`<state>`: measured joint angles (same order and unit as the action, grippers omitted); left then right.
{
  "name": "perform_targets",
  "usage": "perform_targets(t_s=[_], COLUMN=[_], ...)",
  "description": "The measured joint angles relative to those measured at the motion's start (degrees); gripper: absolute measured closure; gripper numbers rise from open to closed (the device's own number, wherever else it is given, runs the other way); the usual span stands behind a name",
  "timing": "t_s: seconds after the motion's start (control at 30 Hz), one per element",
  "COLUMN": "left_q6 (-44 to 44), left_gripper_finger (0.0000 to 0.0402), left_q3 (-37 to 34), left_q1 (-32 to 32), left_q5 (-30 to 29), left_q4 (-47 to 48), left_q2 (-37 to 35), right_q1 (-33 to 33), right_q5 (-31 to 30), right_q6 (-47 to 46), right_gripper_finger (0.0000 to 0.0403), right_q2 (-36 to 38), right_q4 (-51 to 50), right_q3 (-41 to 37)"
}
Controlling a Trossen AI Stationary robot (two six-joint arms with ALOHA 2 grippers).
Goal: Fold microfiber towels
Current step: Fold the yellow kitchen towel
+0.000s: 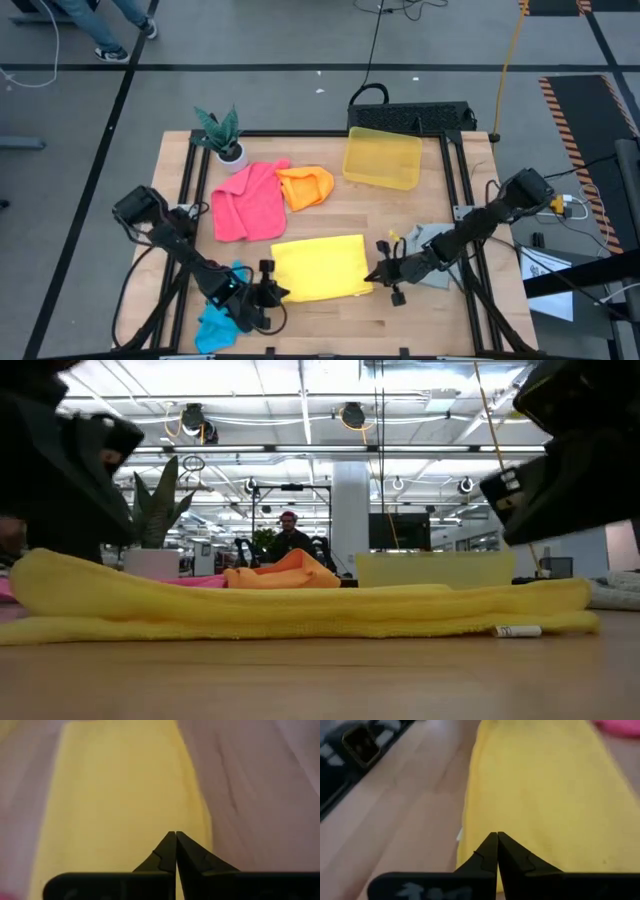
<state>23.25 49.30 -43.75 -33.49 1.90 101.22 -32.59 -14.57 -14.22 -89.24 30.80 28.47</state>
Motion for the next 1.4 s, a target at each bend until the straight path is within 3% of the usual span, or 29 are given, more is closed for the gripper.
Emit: perform_targets(t_s=[0.13, 0.23, 0.4, 0.63, 0.8, 0.9, 1.13, 1.4], left_q6=[-0.36, 2.21, 4.53, 3.85, -1.64, -3.43, 2.47, 10.99], left_gripper_finger=[0.0398, 0.0391, 0.0396, 0.0389, 0.0392, 0.0398, 0.0386, 0.0393], left_q3=[0.04, 0.09, 0.19, -0.11, 0.08, -0.03, 0.0, 0.0], left_q1=[0.29, 0.13, -0.25, -0.84, 0.08, 2.12, 7.96, 10.38], left_q5=[7.19, 8.1, 7.09, 5.47, -1.34, -2.2, -2.39, -2.45], left_q4=[-3.48, -2.31, -0.87, -0.81, -5.34, -5.24, 4.28, 15.38], left_q2=[3.14, 4.84, 5.28, 3.51, 1.46, 1.17, 1.15, 1.15], right_q1=[0.29, 0.29, 0.36, -2.07, -1.7, -0.04, 3.79, 4.69], right_q5=[1.38, 1.37, 0.87, -0.84, -5.76, -6.09, -5.6, -3.62], right_q6=[-1.41, -2.52, -3.19, -4.08, -3.15, -2.82, -3.14, -3.63], right_gripper_finger=[0.0403, 0.0403, 0.0403, 0.0403, 0.0403, 0.0403, 0.0403, 0.0403], right_q2=[-3.91, -6.42, -7.11, 1.8, 6.15, 5.23, -1.5, -4.89], right_q4=[0.47, 0.56, -2.63, -13.2, -7.62, -3.78, -2.19, -4.8], right_q3=[0.0, 0.0, 0.17, -0.22, 0.02, 0.02, -0.02, 0.0])
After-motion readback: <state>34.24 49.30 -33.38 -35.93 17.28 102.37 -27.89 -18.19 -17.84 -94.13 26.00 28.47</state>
